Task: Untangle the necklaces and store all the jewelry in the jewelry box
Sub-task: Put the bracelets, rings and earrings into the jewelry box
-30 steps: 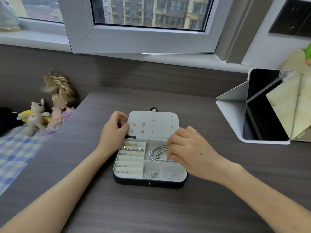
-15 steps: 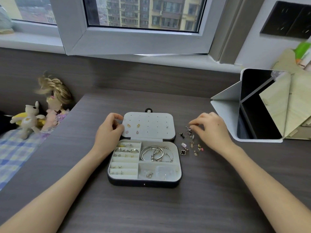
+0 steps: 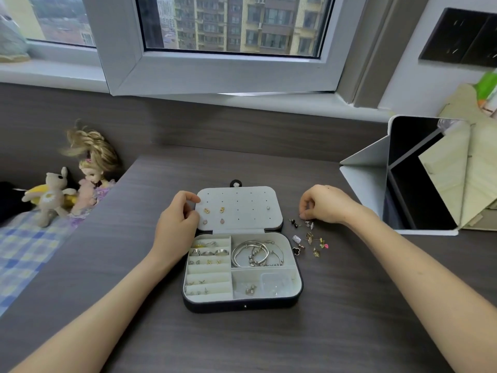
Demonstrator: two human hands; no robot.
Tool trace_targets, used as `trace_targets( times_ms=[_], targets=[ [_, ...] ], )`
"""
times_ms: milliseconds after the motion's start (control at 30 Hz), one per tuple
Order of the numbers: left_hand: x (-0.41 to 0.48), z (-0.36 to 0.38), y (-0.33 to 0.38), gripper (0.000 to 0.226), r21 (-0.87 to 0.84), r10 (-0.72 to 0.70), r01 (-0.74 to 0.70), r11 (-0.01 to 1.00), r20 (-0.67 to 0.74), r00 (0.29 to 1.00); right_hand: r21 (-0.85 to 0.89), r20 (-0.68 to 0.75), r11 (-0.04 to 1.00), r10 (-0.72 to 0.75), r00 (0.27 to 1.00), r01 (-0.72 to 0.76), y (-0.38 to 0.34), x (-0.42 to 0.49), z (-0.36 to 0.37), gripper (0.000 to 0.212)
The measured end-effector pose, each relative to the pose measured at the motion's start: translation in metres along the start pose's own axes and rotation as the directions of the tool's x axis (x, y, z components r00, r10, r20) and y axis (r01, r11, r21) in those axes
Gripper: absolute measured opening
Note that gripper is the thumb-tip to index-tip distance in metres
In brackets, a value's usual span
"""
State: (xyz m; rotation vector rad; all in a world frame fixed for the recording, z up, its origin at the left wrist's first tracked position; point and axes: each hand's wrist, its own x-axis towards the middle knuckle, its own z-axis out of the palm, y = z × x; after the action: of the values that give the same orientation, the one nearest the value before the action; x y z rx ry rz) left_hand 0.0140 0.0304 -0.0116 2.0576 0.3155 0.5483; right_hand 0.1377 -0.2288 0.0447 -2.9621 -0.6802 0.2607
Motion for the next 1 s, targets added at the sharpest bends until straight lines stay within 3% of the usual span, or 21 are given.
trace_targets(
  times_ms=[167,333,533,633,1000],
  targets=[
    [0.003,-0.004,0.004,0.023,0.077,0.002,-0.002,0.997,-0.008,1.000,-0.100,0.031,0.994,-0.037,0.999,0.040,0.000,0.001,0.005,0.028],
    [0.034,-0.004,0.014,0.018,0.329,0.197,-0.191,0.925,0.014,0.980,-0.307,-0.087,0.944,-0.152,0.985,0.119,-0.002,-0.006,0.016,0.020],
    [0.068,0.018,0.035,0.020,0.391,0.242,-0.299,0.871,0.189,0.952,-0.159,-0.260,0.983,-0.129,0.957,0.090,0.004,-0.009,0.013,0.014],
    [0.072,0.025,0.041,0.011,0.370,0.272,-0.343,0.863,0.231,0.934,-0.072,-0.234,0.994,-0.102,0.967,0.087,0.005,-0.009,0.007,0.007],
    [0.079,0.032,0.046,0.009,0.353,0.173,-0.276,0.894,0.295,0.940,-0.076,-0.106,0.996,-0.055,0.993,0.047,0.003,-0.008,0.009,0.009]
  ],
)
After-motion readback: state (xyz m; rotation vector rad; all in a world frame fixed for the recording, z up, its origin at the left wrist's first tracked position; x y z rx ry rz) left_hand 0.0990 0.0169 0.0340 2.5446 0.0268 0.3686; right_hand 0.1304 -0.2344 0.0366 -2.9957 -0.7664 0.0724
